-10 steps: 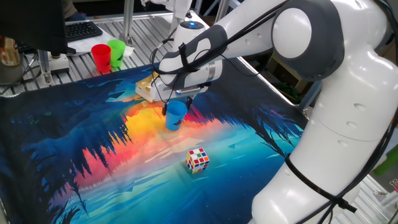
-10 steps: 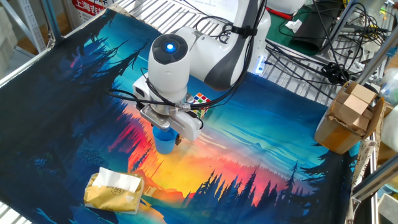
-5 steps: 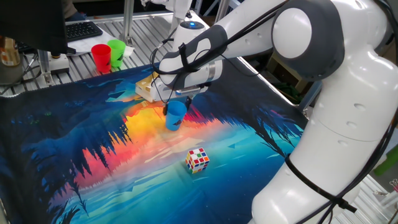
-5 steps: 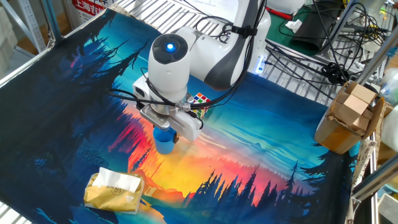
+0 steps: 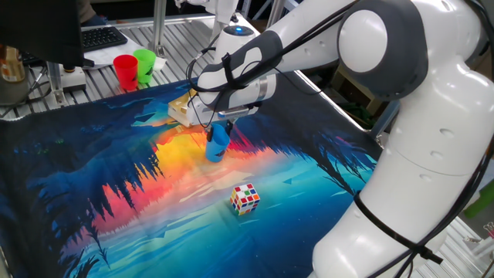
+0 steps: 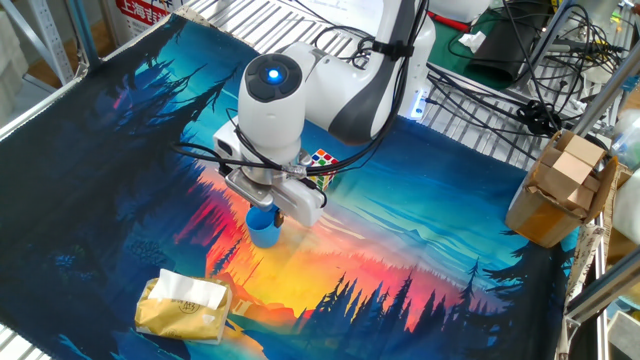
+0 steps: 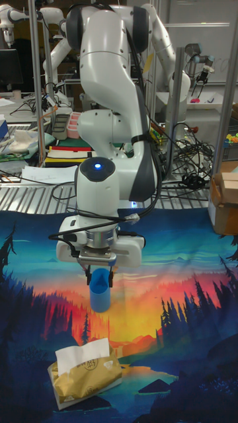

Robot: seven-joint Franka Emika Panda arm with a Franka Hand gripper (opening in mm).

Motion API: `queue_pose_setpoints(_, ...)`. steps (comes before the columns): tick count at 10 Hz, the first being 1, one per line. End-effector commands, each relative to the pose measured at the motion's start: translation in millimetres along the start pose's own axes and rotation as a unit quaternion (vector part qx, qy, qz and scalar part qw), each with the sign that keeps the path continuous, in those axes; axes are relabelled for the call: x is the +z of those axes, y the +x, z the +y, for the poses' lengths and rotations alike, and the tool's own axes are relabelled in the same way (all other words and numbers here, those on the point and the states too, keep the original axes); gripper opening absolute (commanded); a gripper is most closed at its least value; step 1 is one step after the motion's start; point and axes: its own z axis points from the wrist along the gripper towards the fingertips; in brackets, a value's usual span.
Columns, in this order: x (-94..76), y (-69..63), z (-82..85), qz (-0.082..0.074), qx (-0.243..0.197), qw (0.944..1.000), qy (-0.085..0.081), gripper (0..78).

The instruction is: Pick up the cup

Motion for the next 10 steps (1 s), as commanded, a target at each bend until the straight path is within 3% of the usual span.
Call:
queue_pose_setpoints(1,-1.1,-0.8,-0.2,-0.002,0.001,1.0,0.0,1.2)
queue_pose_setpoints(2,-1.1,-0.8,-0.2,-0.002,0.001,1.0,0.0,1.2)
queue_pose_setpoints(3,-41.8,23.3,28.2,0.011,0.049,0.9988,0.002,1.2)
queue_pose_setpoints(10,-60.8,19.9,35.4,0.011,0.056,0.9984,0.001,1.2)
